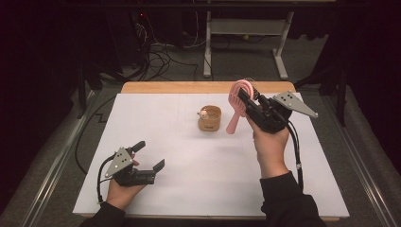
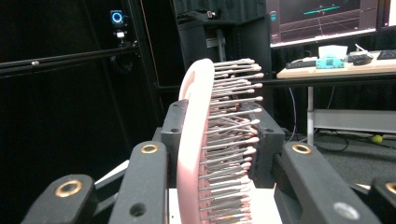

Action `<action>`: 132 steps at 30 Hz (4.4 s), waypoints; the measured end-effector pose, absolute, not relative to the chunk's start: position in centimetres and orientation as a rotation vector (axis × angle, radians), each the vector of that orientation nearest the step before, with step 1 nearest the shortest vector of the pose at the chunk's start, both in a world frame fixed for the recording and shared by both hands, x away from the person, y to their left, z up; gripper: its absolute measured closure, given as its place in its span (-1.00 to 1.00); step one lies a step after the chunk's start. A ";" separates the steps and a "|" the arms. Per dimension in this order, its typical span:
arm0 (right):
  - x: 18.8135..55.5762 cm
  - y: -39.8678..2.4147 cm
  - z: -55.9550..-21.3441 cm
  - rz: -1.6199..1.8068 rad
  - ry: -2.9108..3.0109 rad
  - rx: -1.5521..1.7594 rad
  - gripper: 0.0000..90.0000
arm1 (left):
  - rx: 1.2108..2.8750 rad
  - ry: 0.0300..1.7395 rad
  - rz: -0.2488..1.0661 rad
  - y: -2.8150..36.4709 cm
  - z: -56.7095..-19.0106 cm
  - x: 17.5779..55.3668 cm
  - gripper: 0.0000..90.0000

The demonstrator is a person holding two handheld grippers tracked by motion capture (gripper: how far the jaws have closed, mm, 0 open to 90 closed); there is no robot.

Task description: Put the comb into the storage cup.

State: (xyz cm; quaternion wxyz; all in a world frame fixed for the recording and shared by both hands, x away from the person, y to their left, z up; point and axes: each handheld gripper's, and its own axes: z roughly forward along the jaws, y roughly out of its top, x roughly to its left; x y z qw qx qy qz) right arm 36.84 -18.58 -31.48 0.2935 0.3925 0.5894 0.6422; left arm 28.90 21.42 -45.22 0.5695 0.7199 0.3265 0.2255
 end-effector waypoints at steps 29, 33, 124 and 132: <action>39.5 -16.0 -28.3 1.668 1.529 0.986 0.48 | 1.682 0.762 0.530 21.5 -45.2 28.9 -0.93; 39.9 -15.8 -28.4 1.672 1.526 0.987 0.48 | 1.684 0.754 0.528 21.4 -45.2 28.8 -0.93; 45.6 -9.7 -36.4 1.690 1.582 1.066 0.47 | 1.677 0.746 0.514 21.4 -45.3 29.1 -0.93; 45.8 -9.6 -36.8 1.684 1.587 1.074 0.47 | 1.678 0.748 0.512 21.3 -45.3 29.1 -0.93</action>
